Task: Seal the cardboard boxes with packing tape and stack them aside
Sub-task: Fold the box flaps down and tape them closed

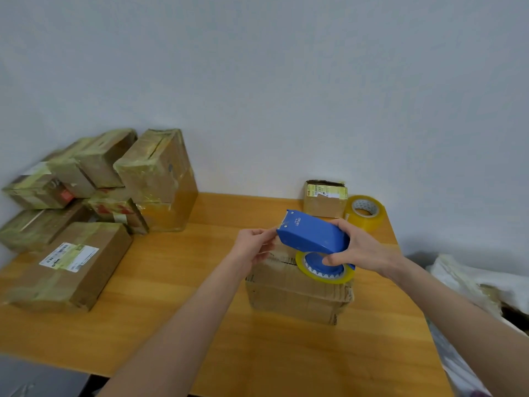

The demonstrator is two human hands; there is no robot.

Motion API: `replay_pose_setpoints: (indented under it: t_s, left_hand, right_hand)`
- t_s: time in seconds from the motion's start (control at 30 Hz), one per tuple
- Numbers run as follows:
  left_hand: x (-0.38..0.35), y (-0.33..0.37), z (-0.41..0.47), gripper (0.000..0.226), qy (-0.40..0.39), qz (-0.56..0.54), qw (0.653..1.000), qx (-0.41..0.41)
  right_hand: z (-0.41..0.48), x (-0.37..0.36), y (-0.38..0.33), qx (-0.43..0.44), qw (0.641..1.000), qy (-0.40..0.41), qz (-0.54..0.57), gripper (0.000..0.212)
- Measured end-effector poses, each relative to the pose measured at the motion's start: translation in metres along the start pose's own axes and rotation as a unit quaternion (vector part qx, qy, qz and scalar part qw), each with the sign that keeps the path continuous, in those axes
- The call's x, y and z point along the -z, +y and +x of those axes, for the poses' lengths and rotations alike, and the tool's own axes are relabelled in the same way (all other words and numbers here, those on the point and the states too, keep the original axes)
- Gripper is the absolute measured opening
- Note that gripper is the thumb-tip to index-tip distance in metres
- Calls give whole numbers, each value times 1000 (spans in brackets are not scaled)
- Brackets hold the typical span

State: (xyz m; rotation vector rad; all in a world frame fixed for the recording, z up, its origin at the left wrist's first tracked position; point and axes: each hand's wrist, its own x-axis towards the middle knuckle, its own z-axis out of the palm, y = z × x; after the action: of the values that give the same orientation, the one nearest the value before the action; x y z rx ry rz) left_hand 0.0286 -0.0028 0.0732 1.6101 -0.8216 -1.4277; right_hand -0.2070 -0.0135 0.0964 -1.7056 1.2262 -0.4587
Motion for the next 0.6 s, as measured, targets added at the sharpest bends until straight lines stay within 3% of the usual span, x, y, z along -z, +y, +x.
replay_pose_setpoints:
  t_s: [0.17,0.33,0.6]
  left_hand:
    - [3,-1,-1,19,30,46,998,-41]
    - [6,0,0,19,56,117,988,-85]
    - [51,-2,7,25,116,138,979,-100]
  right_hand:
    - [2,-3,-7,10,1000,6,-18,70]
    - [6,-7,-17,40,991,34,-121,74]
    - [-6,19,-22,43,984,29,-173,66]
